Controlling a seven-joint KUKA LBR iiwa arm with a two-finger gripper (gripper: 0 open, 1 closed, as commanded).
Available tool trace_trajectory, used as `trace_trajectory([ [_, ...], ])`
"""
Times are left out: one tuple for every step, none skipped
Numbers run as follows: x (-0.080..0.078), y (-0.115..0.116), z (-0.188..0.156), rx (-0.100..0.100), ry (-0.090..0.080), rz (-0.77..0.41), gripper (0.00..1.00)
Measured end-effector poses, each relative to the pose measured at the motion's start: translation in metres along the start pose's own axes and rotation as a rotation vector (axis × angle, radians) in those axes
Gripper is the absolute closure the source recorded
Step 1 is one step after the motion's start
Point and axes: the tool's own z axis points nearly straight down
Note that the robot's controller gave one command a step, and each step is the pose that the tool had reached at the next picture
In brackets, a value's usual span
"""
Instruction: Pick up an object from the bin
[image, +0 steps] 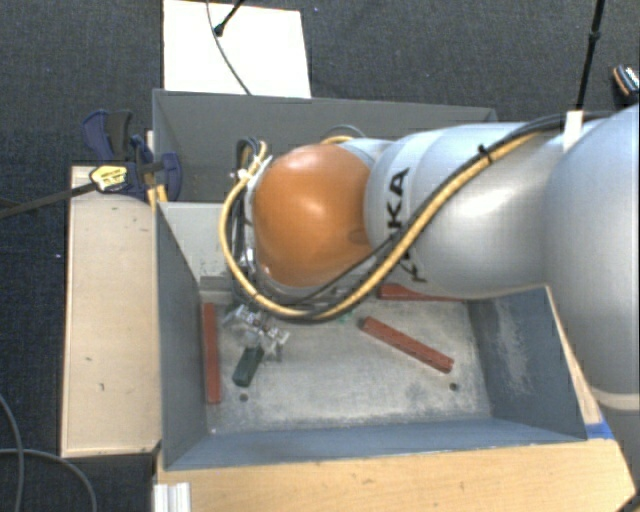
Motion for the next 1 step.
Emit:
trace_trajectory([
  [-0.0048, -0.0059, -0.1321, 0.003, -0.002, -0.002, 1.0],
])
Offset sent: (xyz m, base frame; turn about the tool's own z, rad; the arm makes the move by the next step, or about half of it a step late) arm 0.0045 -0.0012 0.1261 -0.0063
